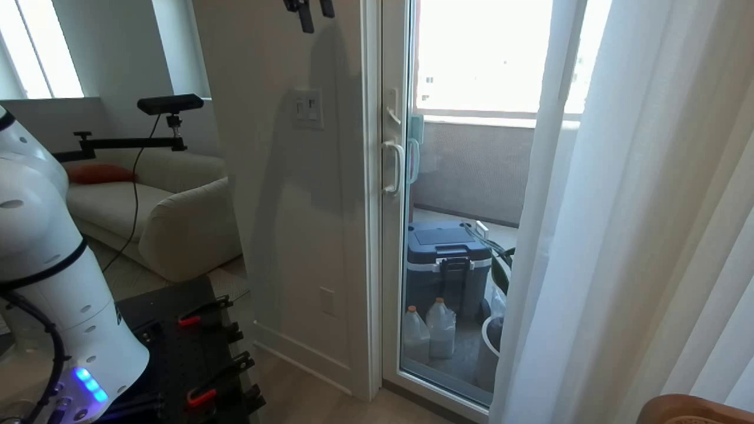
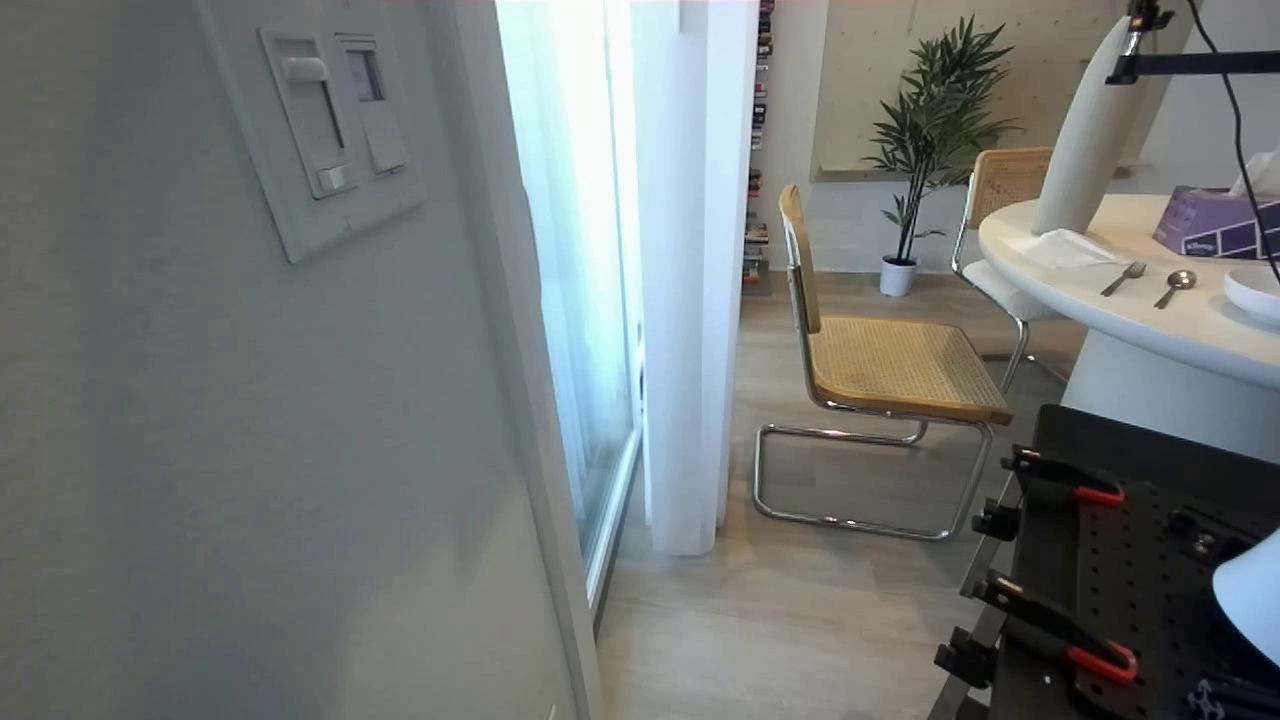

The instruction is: Turn on the left light switch

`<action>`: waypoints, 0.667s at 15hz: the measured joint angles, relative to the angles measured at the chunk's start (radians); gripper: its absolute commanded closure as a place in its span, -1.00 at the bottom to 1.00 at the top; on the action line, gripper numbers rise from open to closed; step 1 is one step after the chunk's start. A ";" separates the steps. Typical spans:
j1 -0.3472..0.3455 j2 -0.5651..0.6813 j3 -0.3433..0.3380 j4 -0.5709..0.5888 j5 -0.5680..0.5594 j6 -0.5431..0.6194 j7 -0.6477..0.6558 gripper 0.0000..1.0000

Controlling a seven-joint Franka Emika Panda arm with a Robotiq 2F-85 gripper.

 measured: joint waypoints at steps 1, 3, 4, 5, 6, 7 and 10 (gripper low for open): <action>-0.011 -0.001 -0.026 0.008 0.001 0.000 -0.045 -0.97; -0.031 -0.007 -0.080 0.019 0.010 -0.007 -0.138 -1.00; -0.040 -0.013 -0.105 0.021 0.015 -0.018 -0.183 -1.00; -0.048 -0.021 -0.129 0.022 0.016 -0.034 -0.228 -1.00; -0.057 -0.030 -0.151 0.024 0.016 -0.057 -0.270 -1.00; -0.067 -0.040 -0.172 0.026 0.016 -0.084 -0.311 -1.00; -0.079 -0.066 -0.201 0.028 0.016 -0.113 -0.360 -1.00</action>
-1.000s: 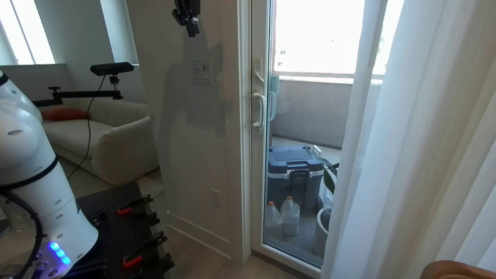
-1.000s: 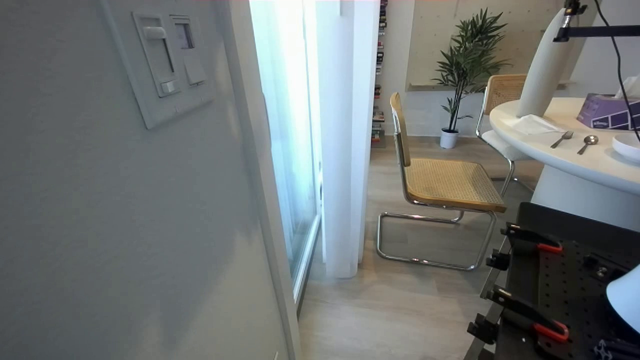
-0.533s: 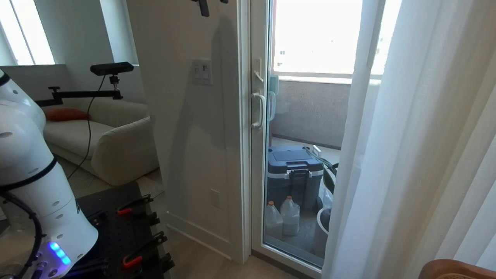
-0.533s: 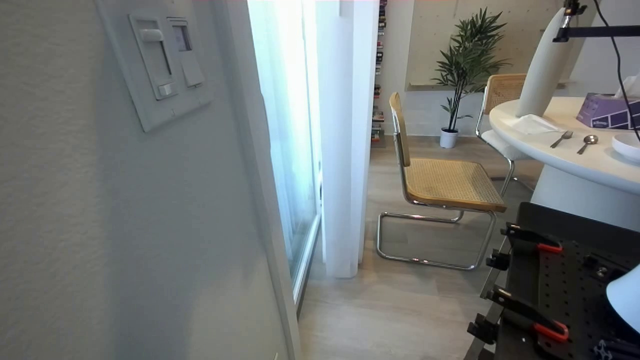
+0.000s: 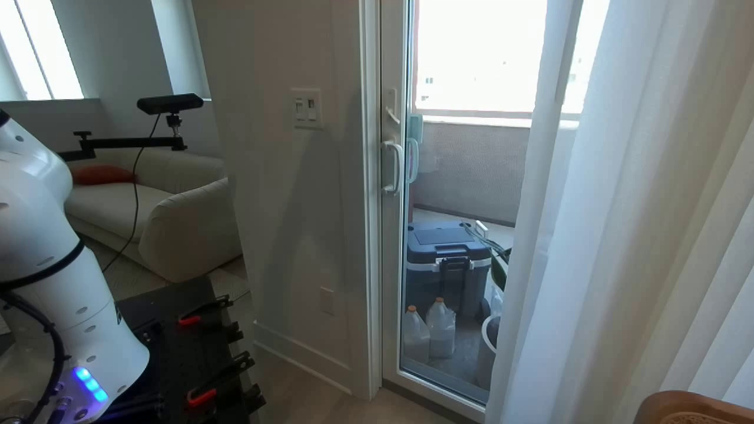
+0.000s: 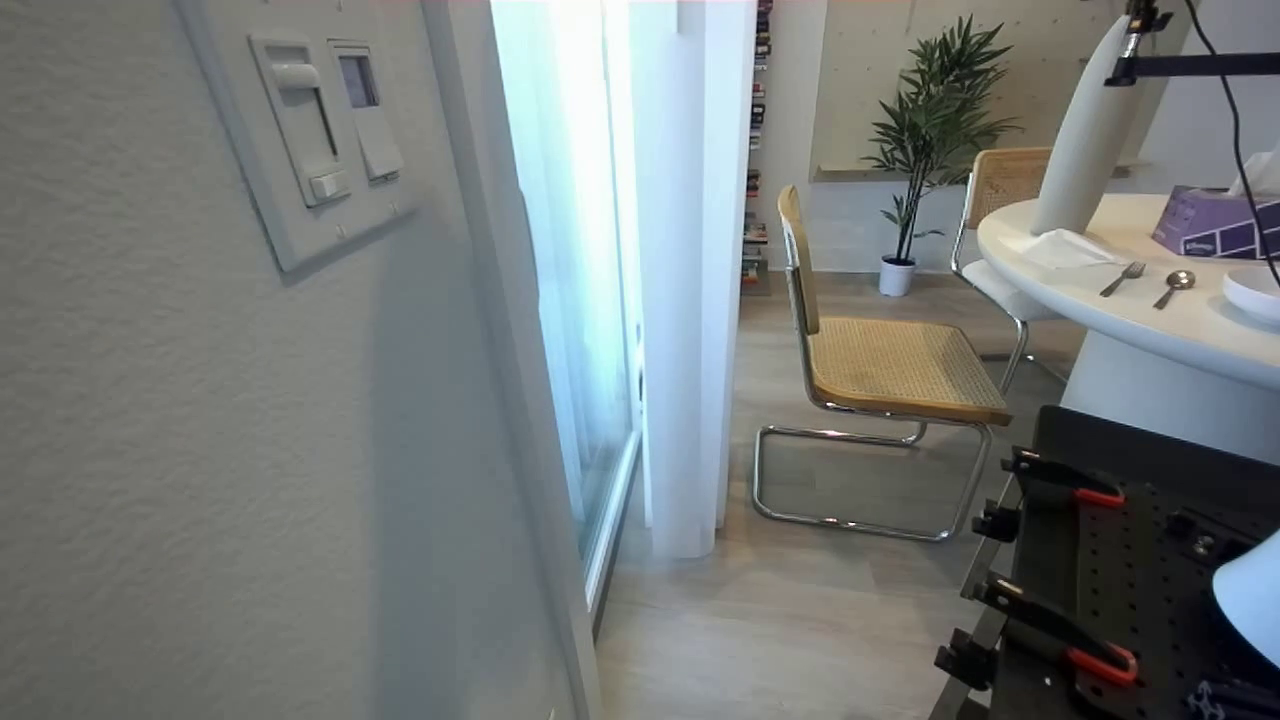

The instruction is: Turn on the left light switch

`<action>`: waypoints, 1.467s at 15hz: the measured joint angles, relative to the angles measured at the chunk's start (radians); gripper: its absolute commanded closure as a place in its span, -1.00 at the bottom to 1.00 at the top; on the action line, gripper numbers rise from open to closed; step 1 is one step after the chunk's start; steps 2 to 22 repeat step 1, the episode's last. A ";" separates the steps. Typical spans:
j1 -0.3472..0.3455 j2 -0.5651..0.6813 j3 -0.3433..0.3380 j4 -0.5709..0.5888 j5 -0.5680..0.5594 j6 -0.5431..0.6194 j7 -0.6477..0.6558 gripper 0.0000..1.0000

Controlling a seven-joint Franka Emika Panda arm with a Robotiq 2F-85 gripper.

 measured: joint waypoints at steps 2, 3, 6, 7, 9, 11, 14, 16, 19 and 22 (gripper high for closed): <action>0.000 -0.002 -0.001 0.000 0.000 -0.001 0.000 -1.00; 0.000 -0.002 -0.001 0.000 0.000 -0.001 0.000 -1.00; 0.000 -0.002 -0.001 0.000 0.000 -0.001 0.000 -1.00; 0.000 -0.002 -0.001 0.000 0.000 -0.001 0.000 -1.00; 0.000 -0.002 -0.001 0.000 0.000 -0.001 0.000 -1.00; 0.000 -0.002 -0.001 0.000 0.000 -0.001 0.000 -1.00; 0.000 -0.002 -0.001 0.000 0.000 -0.001 0.000 -1.00; 0.000 -0.002 -0.001 0.000 0.000 -0.001 0.000 -1.00; 0.000 -0.002 -0.001 0.000 0.000 -0.001 0.000 -1.00; 0.000 -0.002 -0.001 0.000 0.000 -0.001 0.000 -1.00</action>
